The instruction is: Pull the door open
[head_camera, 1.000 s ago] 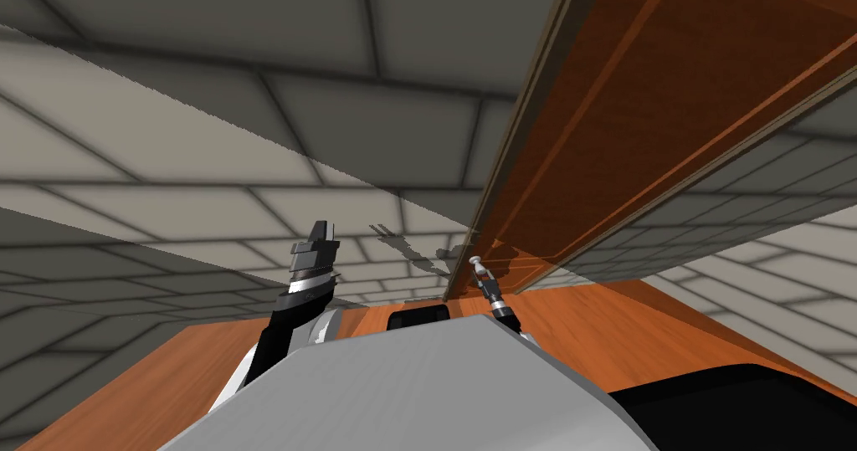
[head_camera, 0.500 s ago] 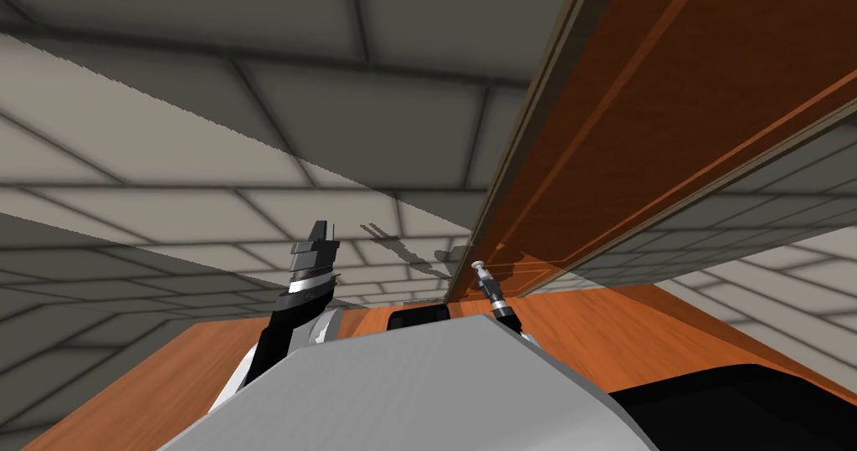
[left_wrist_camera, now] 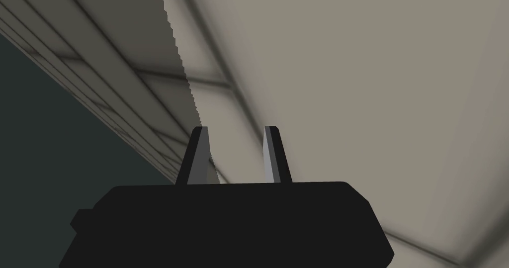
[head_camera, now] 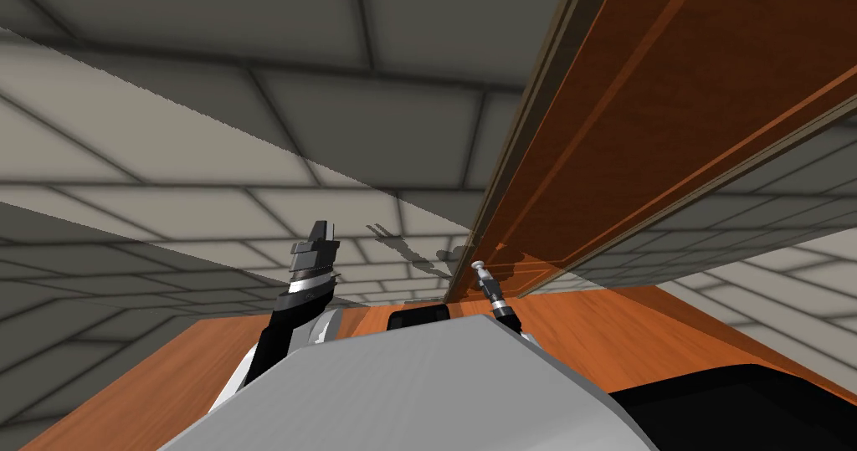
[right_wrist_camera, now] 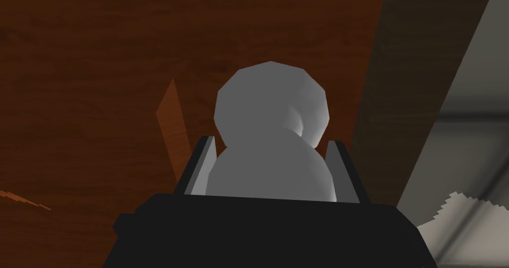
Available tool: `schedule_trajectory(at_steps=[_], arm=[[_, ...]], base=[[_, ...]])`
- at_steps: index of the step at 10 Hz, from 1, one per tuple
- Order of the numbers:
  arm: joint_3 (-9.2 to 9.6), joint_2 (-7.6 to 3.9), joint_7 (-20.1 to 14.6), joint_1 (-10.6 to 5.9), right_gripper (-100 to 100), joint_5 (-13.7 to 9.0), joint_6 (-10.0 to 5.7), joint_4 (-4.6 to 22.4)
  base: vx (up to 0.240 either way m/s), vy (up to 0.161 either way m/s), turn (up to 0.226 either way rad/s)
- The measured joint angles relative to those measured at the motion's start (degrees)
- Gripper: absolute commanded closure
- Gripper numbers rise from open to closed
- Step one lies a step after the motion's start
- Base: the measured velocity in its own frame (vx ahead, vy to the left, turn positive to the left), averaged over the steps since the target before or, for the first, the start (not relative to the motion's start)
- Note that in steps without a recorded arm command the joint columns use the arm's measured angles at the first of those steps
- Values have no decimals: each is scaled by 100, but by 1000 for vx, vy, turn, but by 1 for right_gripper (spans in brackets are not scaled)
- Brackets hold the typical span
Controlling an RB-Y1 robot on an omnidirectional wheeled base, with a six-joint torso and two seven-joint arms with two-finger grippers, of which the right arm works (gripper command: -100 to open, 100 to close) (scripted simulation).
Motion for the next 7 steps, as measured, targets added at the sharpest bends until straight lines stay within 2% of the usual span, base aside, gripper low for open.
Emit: schedule_trajectory(at_steps=[7], arm=[[206, -50, -979, -98, 100, -423, 52, 40]], base=[[-60, -16, 46]])
